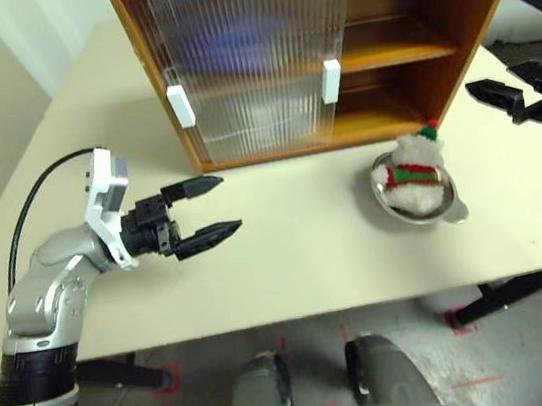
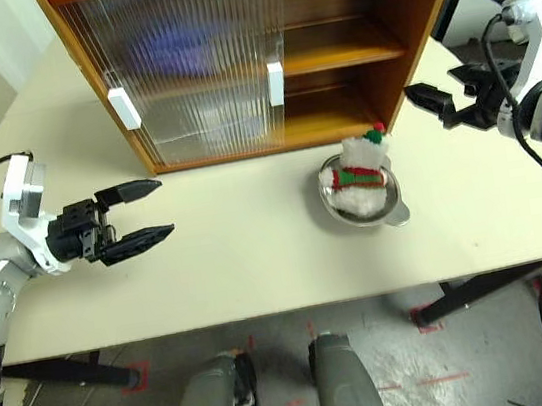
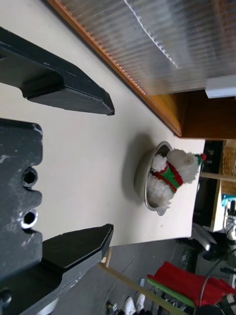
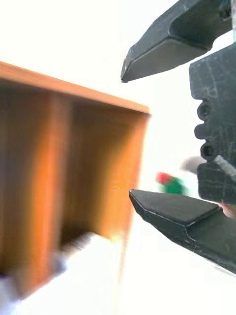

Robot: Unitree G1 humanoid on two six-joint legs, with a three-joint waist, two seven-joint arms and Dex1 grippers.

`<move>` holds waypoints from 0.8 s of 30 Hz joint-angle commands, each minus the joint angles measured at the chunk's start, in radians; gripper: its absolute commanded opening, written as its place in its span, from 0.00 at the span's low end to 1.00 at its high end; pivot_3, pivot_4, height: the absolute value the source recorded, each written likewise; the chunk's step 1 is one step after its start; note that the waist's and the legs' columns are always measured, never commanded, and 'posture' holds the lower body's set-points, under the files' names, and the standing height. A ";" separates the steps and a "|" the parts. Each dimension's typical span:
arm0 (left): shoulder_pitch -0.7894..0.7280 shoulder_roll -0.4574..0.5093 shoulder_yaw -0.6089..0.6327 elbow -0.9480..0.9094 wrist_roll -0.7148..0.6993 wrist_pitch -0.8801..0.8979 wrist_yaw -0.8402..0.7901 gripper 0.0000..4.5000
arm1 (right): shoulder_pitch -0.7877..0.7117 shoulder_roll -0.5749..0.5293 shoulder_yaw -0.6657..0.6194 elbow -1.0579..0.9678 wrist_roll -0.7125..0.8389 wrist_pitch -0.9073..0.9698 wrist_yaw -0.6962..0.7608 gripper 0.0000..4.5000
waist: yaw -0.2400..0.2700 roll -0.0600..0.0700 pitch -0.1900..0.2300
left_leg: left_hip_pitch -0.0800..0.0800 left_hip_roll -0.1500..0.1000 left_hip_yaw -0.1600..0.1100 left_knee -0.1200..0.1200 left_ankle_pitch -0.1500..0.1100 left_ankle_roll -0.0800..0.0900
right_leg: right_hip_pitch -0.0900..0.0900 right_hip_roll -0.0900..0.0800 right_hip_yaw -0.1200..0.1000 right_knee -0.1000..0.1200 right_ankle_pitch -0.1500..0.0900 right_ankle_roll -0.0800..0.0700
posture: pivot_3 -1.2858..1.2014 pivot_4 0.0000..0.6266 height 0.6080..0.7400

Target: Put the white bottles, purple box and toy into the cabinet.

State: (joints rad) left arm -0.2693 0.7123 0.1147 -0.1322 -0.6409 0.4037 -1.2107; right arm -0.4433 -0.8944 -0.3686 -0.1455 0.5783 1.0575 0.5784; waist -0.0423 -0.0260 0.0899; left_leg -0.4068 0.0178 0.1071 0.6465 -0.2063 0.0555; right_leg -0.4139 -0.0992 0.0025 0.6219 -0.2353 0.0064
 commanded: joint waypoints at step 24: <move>-0.005 -0.012 -0.048 -0.028 0.022 -0.020 -0.020 1.00 | 0.076 0.219 0.058 -0.032 0.103 0.174 -0.063 0.85 | 0.007 -0.004 -0.002 | -0.002 -0.002 -0.001 0.001 -0.001 0.001 | 0.003 -0.001 -0.003 -0.004 0.001 0.005 | 0.52 0.04 1.00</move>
State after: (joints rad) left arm -0.2702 0.7030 0.0770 -0.1436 -0.6298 0.3926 -1.2361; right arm -0.3560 -0.6744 -0.3162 -0.1872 0.6787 1.2481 0.5110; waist -0.0351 -0.0302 0.0879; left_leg -0.4090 0.0160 0.1063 0.6475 -0.2069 0.0566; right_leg -0.4111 -0.1005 -0.0002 0.6175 -0.2338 0.0113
